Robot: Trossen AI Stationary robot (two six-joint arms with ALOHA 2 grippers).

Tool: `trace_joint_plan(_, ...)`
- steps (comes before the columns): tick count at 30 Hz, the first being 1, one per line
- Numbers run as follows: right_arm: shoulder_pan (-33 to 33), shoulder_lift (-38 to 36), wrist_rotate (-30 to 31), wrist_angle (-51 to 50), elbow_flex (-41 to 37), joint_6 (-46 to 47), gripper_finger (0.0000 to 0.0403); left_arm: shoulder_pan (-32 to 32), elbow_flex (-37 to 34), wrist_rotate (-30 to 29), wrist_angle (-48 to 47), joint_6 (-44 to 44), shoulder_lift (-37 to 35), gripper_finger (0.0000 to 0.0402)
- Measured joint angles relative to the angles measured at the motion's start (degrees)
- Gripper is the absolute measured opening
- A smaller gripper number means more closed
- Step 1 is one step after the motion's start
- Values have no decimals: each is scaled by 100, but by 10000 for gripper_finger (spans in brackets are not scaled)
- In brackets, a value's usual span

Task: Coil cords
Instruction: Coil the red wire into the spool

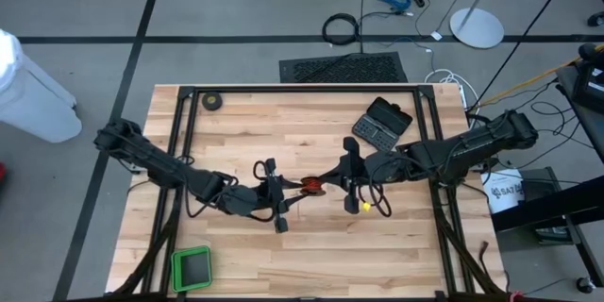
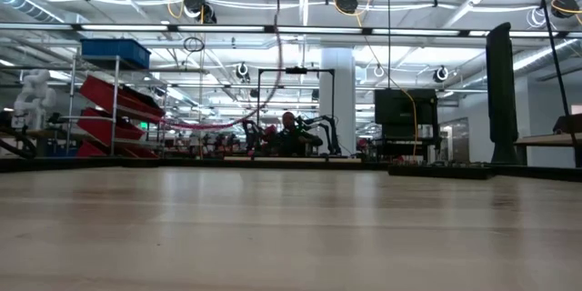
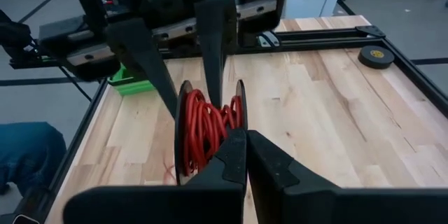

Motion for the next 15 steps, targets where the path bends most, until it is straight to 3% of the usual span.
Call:
trace_joint_plan(8,0,2,3,68,0,-79,0,66,0,-17,263,-17,108,108)
trace_joint_plan(15,-2,2,22,61,0,-83,0,62,0,-92,272,141,108,27)
